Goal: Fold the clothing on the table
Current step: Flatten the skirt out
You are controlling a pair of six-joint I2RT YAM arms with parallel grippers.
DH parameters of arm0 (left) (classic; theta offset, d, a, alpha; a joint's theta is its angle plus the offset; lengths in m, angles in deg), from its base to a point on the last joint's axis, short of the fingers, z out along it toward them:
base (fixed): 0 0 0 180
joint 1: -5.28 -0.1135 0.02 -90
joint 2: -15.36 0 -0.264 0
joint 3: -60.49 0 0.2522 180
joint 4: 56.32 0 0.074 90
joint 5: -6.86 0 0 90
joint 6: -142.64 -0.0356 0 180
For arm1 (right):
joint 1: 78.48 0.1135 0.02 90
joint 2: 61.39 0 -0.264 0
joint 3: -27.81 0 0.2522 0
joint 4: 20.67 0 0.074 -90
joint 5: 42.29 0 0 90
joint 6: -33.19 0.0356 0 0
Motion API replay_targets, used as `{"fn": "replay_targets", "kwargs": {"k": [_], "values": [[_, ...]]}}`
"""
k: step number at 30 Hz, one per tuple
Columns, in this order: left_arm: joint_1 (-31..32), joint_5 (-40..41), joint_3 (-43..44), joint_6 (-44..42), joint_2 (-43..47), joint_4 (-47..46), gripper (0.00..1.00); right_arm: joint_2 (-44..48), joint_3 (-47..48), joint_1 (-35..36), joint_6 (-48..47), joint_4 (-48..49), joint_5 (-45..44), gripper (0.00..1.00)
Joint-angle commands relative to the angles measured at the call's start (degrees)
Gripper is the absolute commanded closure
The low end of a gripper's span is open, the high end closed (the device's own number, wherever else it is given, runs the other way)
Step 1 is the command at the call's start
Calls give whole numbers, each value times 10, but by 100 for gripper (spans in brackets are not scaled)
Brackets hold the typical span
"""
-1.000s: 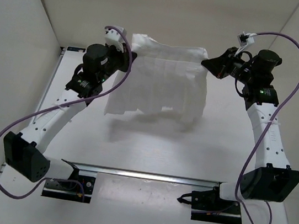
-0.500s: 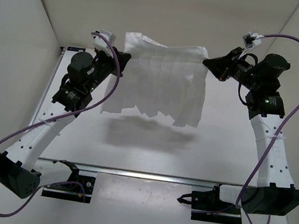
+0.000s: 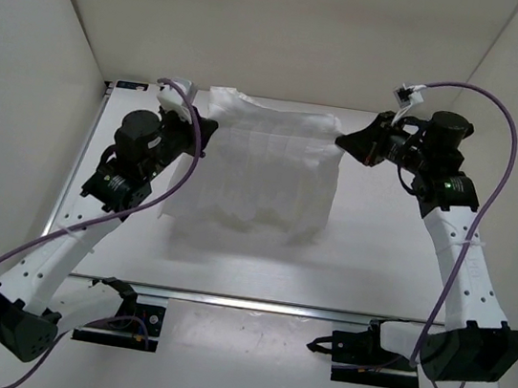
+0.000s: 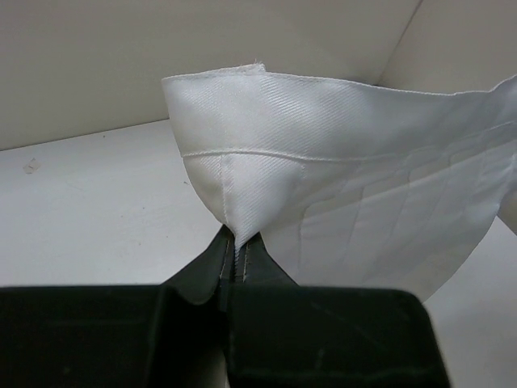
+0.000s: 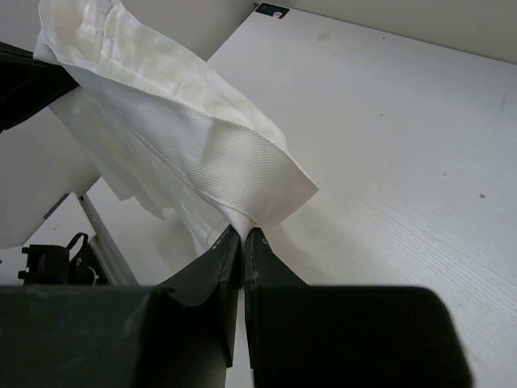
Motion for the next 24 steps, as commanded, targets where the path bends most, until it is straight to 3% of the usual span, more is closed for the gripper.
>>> {"fn": "replay_targets", "kwargs": {"k": [1,6,11,19,24], "values": [[9,128,22,-25,69,57,100,61,40,-24,-19,-35,-56,100],[28,98,63,3,127,107,100,105,103,3,-9,-89,-68,100],[-6,72,94,56,106,165,100,118,58,-29,34,-90,-26,100],[-52,12,-75,123,13,79,100,49,-120,-45,27,-11,-42,100],[-63,17,-117,111,-66,6,100,-48,-156,-59,30,82,-27,100]]}}
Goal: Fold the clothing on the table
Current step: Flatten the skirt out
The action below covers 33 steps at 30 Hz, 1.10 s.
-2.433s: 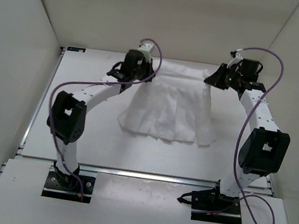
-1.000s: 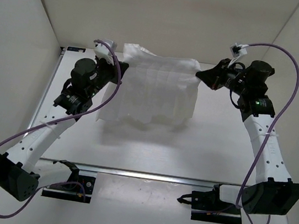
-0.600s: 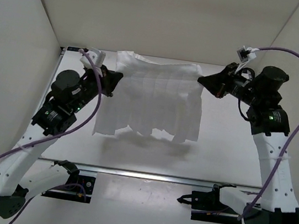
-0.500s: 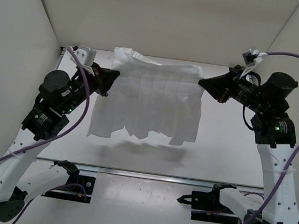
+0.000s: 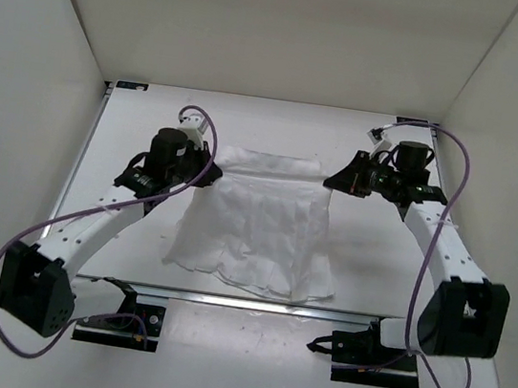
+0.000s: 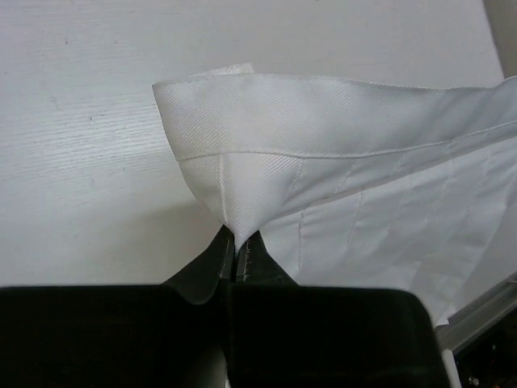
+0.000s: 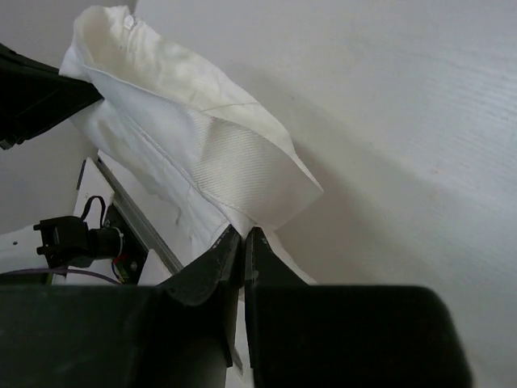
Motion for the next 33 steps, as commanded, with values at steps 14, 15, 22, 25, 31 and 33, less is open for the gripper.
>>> {"fn": "replay_targets", "kwargs": {"k": [14,15,22,25,31,33], "values": [[-62,98,228,-59,-313,-55,1,-318,256,-40,-96,38,-67,19],[-63,91,240,-59,-328,-56,1,-321,258,-38,-104,30,-78,14],[-70,70,331,-70,-449,-71,10,-401,314,-32,-103,21,-96,16],[-61,66,386,-86,-507,-54,13,-451,356,-24,-92,13,-102,19],[-87,27,447,-76,-575,-25,20,-559,496,5,-114,-88,-154,19],[-90,12,458,-63,-590,-20,21,-563,500,9,-109,-97,-161,21]]}}
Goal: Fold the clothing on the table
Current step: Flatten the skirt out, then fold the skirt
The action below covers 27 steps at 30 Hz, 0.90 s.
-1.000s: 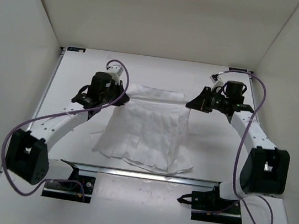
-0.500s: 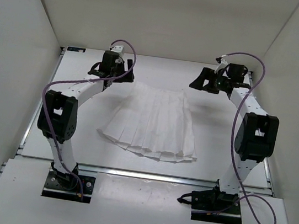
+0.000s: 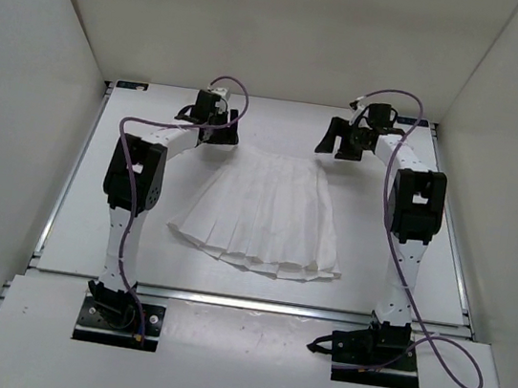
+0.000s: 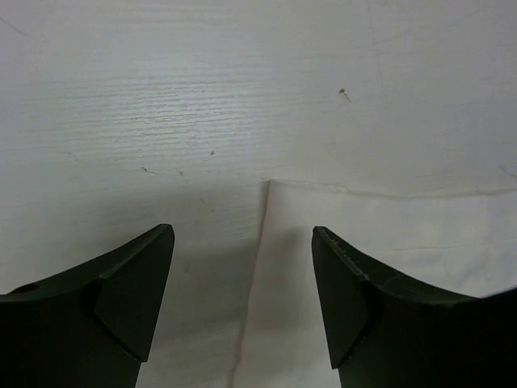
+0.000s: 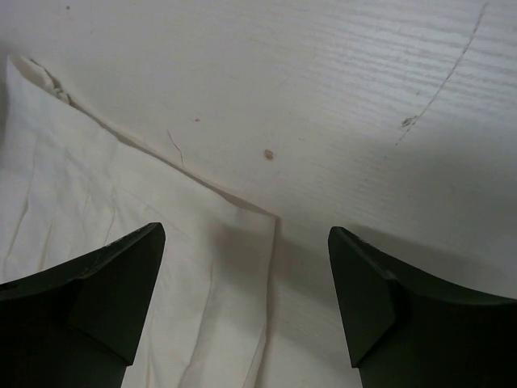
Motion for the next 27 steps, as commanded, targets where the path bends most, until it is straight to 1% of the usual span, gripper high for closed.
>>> {"fn": "replay_targets", "kwargs": {"k": [1,4,6,7,9,13,15,19,23,26,27], "values": [[-18,-35,44,11,-3,14,20,6,30,15,-7,-38,-26,21],[-12,-61,53,7,-17,26,19,9,23,12,-2,-51,-32,20],[-11,-93,60,5,-22,28,19,9,13,17,-7,-52,-31,20],[-13,-105,59,10,-29,24,19,9,12,17,-6,-60,-35,21],[-11,-129,52,20,-30,15,19,5,18,25,-12,-72,-52,21],[-3,-134,58,29,-42,14,21,-5,19,32,-12,-86,-78,23],[-1,-138,68,29,-48,23,25,-9,22,29,-10,-86,-75,30],[0,-133,70,31,-54,32,26,-22,36,33,-4,-90,-69,35],[3,-122,72,35,-52,42,31,-35,54,35,0,-95,-63,45],[4,-117,83,33,-64,57,33,-45,59,43,-3,-95,-63,48],[4,-116,86,36,-66,59,34,-49,65,42,-2,-96,-60,51]]}}
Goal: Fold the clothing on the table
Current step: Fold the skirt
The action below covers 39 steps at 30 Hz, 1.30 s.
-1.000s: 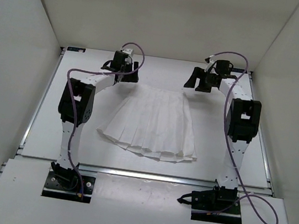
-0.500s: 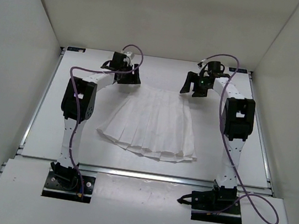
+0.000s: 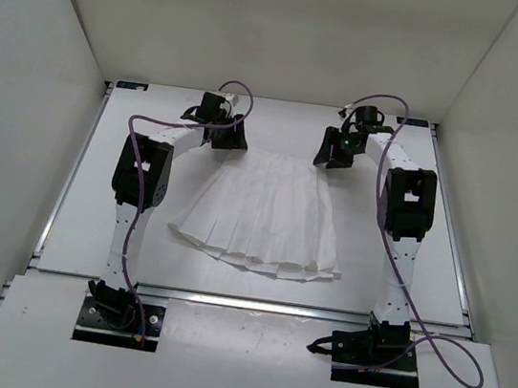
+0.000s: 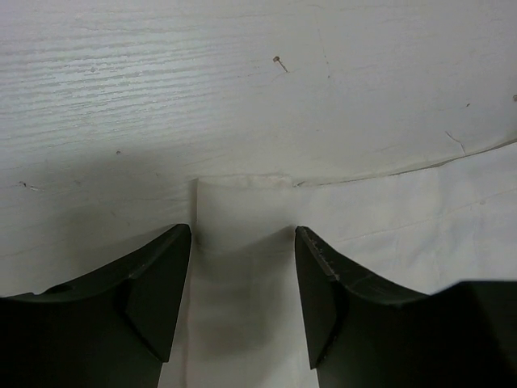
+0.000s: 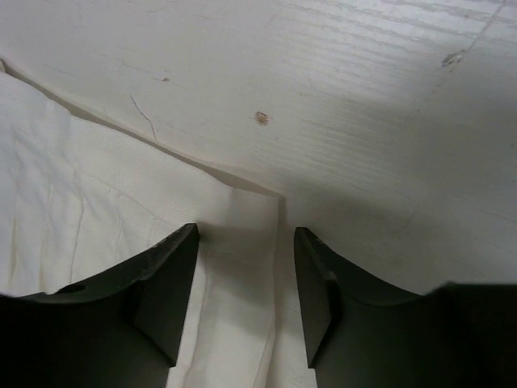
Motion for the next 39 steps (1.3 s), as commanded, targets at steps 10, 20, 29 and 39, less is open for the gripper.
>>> {"fn": "replay_targets", "kwargs": {"k": [10,20,29,39], "values": [[1,-9,19,3,4,2,72,-42,83,20,9,-16,0,94],[-2,-10,135,-11,-1,21,100,-11,248,-25,-7,-43,-15,100],[9,11,157,-62,186,33,100,169,303,-38,-26,-34,10,100],[99,94,-320,-68,588,-61,100,584,-315,57,-52,120,-58,100]]}}
